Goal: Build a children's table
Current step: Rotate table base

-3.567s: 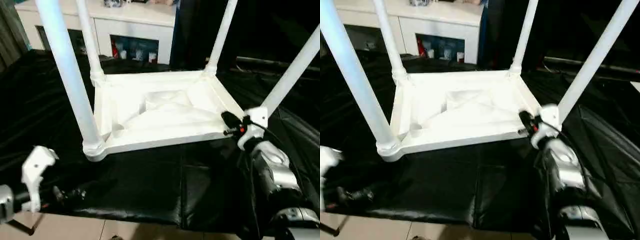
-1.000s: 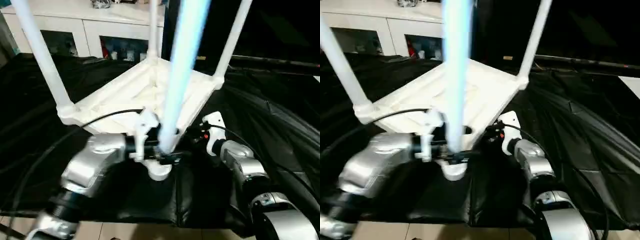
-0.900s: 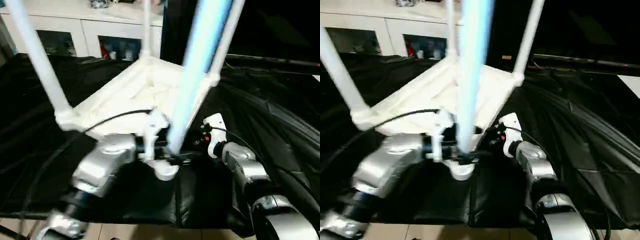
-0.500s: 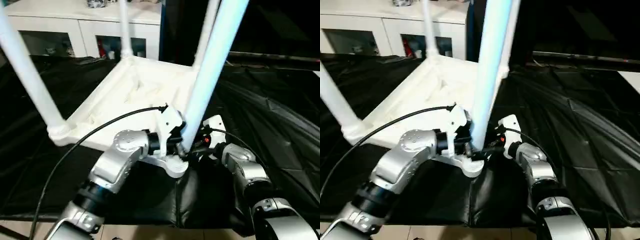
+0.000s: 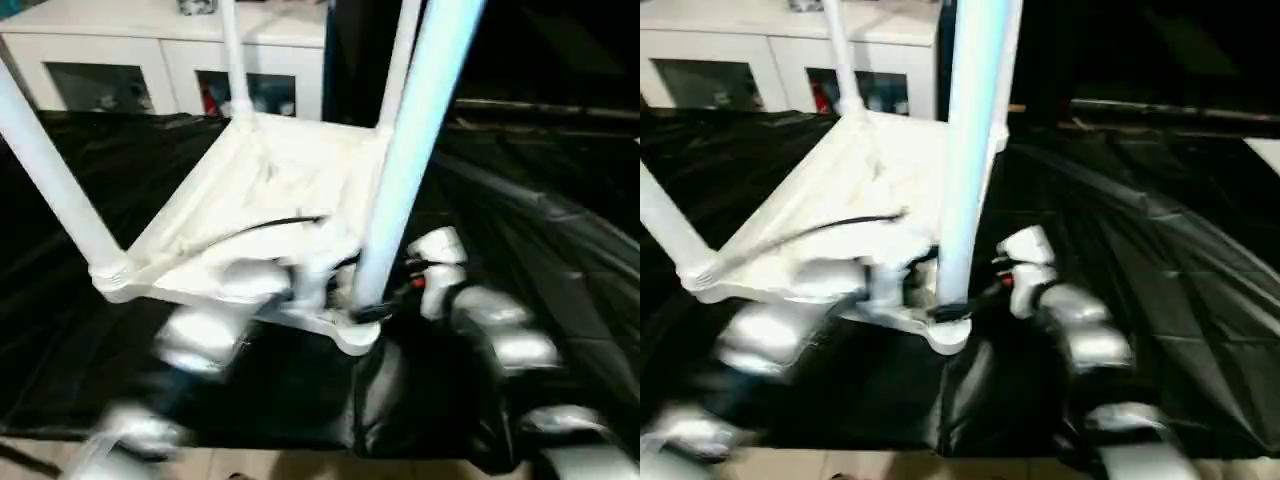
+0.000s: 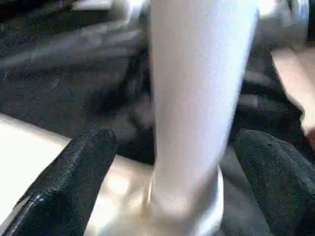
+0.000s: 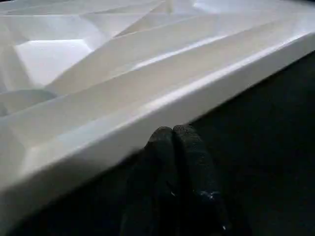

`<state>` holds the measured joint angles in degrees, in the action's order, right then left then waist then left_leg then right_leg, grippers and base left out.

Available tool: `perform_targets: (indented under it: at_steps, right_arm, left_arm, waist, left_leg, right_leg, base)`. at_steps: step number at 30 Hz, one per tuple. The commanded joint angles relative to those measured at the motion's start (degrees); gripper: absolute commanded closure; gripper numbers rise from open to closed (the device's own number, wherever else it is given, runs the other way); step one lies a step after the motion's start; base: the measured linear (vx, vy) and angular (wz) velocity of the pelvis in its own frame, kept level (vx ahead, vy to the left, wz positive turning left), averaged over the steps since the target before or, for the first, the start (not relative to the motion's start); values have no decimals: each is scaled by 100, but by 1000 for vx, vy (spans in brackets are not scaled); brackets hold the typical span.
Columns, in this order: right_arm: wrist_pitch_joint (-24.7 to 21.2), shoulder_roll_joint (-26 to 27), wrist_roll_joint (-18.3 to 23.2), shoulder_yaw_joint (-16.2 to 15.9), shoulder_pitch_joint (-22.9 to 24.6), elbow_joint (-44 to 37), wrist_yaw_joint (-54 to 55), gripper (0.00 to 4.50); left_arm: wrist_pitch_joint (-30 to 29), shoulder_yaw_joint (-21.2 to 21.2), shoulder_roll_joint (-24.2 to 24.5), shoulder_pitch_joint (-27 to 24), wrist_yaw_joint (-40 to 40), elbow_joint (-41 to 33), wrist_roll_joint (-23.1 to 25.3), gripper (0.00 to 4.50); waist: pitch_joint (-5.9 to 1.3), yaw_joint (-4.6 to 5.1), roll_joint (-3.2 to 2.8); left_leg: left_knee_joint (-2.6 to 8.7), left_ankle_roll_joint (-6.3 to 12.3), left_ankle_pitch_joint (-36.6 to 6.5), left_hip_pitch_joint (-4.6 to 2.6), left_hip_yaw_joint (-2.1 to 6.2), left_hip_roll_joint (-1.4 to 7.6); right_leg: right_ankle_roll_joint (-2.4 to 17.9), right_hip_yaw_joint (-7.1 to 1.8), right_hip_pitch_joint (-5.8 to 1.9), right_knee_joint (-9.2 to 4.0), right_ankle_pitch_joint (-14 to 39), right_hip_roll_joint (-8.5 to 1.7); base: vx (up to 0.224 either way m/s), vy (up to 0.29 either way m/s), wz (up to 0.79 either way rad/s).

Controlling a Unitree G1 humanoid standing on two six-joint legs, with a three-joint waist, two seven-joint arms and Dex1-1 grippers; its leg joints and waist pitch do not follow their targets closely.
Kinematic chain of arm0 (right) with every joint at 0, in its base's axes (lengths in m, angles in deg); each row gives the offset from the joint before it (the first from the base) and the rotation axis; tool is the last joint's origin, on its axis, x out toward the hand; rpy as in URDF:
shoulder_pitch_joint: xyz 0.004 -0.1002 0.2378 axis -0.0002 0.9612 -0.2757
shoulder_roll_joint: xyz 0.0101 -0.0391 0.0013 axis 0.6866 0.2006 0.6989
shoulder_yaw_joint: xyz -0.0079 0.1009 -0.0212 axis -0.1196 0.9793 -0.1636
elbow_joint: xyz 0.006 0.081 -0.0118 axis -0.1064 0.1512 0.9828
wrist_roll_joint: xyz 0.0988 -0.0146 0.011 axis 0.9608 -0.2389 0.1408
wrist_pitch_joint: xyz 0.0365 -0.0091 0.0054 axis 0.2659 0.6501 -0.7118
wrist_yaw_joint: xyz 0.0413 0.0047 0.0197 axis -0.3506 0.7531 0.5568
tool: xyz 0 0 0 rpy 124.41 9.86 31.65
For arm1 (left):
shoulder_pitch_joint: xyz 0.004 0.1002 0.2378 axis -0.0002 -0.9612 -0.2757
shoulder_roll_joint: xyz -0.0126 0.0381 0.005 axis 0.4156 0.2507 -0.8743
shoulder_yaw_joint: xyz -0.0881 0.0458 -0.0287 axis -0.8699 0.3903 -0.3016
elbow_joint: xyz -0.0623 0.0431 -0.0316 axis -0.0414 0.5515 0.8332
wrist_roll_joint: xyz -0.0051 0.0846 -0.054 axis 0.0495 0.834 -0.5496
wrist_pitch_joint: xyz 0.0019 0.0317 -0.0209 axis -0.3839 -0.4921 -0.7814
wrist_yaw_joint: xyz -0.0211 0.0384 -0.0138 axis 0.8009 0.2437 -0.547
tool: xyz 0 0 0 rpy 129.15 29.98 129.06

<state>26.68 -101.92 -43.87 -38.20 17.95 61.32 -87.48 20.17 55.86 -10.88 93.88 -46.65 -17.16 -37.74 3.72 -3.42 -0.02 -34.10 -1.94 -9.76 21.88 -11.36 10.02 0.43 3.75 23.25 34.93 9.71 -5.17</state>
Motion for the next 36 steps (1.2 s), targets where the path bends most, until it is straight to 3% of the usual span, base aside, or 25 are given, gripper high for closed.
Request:
perform_targets:
  at_steps: [1,6,7,11,12,13,16,17,18,28,32,36]
  right_arm:
    - [-32,-169,89,-53,126,-417,-363,443]
    - [-76,-824,-50,-437,530,-1086,-1216,443]
    - [-108,-930,-66,-511,605,-1207,-1349,450]
    - [-389,-1346,-107,-725,897,-1762,-1860,450]
    - [-504,-1449,-103,-767,1003,-2006,-1954,450]
    - [-526,-1462,-99,-771,1020,-2046,-1967,450]
    - [-652,-1558,-45,-826,1120,-2305,-1995,450]
    - [-665,-1566,-40,-834,1123,-2319,-1993,450]
    - [-670,-1569,-51,-846,1115,-2313,-1982,450]
    - [-710,-1572,-119,-912,1206,-2374,-1994,450]
    - [-728,-1600,-78,-947,1236,-2411,-2020,450]
    - [-731,-1631,-80,-972,1294,-2512,-2038,450]
  left_arm:
    - [-22,89,219,-5,-383,-63,79,0]
    - [9,332,753,190,-800,273,424,0]
    - [67,370,793,228,-810,354,494,30]
    - [303,463,767,403,-749,777,760,43]
    - [421,526,740,478,-703,945,892,65]
    - [436,538,737,490,-695,971,914,77]
    - [639,675,742,627,-709,1254,1132,84]
    - [682,676,726,652,-695,1322,1162,119]
    - [773,688,701,711,-701,1463,1220,125]
    - [1307,779,623,1137,-636,2543,1588,202]
    - [1463,753,558,1240,-640,2832,1633,218]
    - [1576,778,450,1335,-619,3191,1719,257]
  waist:
    - [-397,-33,-79]
    - [-382,-94,-73]
    - [-385,-101,-66]
    - [-387,-165,-91]
    - [-380,-177,-102]
    - [-378,-178,-83]
    - [-393,-181,-109]
    - [-395,-169,-118]
    - [-393,-175,-150]
    - [-431,-183,-171]
    - [-440,-190,-147]
    - [-423,-195,-140]
  left_leg:
    - [452,-15,-1904,-151,161,311]
    - [458,10,-2010,-163,144,314]
    - [454,10,-1997,-149,147,307]
    - [440,44,-1959,-143,161,313]
    - [442,47,-1986,-151,161,317]
    - [443,58,-1985,-144,161,315]
    - [443,79,-1903,-127,177,315]
    - [436,72,-1917,-131,177,312]
    - [432,67,-1933,-137,180,309]
    - [412,96,-1811,-122,179,307]
    - [403,156,-1712,-108,171,314]
    - [399,187,-1722,-113,163,310]
  right_leg:
    - [1249,-260,-224,-445,1697,-316]
    - [1206,-265,-228,-470,1729,-301]
    - [1201,-264,-242,-461,1770,-306]
    - [1120,-266,-243,-507,2102,-349]
    - [1096,-267,-233,-526,2147,-335]
    - [1073,-270,-239,-527,2146,-330]
    - [1079,-262,-248,-513,2119,-350]
    - [1097,-259,-238,-517,2113,-350]
    - [1123,-256,-237,-522,2139,-353]
    - [1230,-241,-263,-490,1759,-352]
    - [1323,-238,-275,-467,1523,-354]
    - [1300,-239,-272,-491,1695,-362]
  base:
    - [0,0,0]
    - [0,0,0]
    - [0,0,0]
    - [0,0,0]
    - [0,0,0]
    - [0,0,0]
    - [0,0,0]
    - [0,0,0]
    - [0,0,0]
    - [0,0,0]
    - [0,0,0]
    - [0,0,0]
